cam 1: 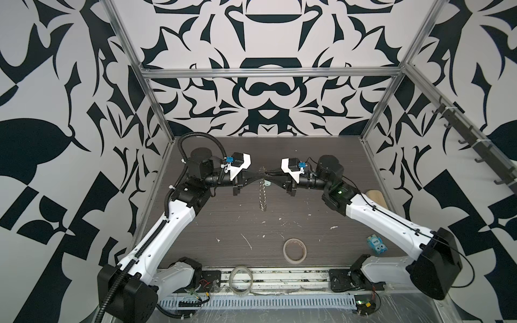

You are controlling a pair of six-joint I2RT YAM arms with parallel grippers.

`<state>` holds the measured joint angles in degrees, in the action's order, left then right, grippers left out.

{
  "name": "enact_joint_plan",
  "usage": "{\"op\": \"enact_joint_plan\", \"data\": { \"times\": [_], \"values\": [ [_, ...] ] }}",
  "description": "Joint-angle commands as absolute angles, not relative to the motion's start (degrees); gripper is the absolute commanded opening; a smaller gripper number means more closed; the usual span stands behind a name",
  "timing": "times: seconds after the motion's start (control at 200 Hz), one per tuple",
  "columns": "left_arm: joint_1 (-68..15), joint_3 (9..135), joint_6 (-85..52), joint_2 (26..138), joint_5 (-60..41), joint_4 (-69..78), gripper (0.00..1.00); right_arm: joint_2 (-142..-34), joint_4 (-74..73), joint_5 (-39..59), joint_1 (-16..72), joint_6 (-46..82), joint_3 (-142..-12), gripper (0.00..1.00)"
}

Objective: Remove the keys from the keyring

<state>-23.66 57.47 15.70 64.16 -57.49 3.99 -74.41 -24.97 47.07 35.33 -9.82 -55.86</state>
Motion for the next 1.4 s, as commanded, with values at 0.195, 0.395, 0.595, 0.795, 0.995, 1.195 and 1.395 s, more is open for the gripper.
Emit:
{"op": "enact_joint_plan", "data": {
  "times": [0.195,0.395,0.595,0.795,0.995,1.195,1.395],
  "values": [
    [-23.8,55.7,21.3,60.7,-60.6,1.8,0.0,-80.7,-58.1,51.2,26.8,22.7,-54.9,0.13],
    [-23.8,56.4,19.6,60.9,-60.3,2.0,0.0,-81.1,-57.2,51.9,27.2,19.8,-54.7,0.23],
    [-23.9,57.0,19.0,61.0,-60.3,1.6,0.0,-77.4,-47.4,49.5,28.0,10.9,-54.1,0.39],
    [-23.8,57.1,18.3,61.3,-60.3,1.6,0.0,-75.6,-44.5,48.2,27.9,8.3,-53.7,0.41],
    [-23.5,59.1,22.0,61.5,-55.0,-8.6,0.0,-73.0,-30.8,40.1,27.6,2.6,-53.3,0.41],
    [-23.4,58.7,26.7,63.6,-44.8,-20.1,0.0,-67.2,-3.4,16.2,27.6,-0.5,-52.6,0.49],
    [-23.4,55.1,24.0,64.6,-39.3,-20.2,0.0,-66.1,17.8,-4.8,27.5,14.0,-54.4,0.49]
  ]
}}
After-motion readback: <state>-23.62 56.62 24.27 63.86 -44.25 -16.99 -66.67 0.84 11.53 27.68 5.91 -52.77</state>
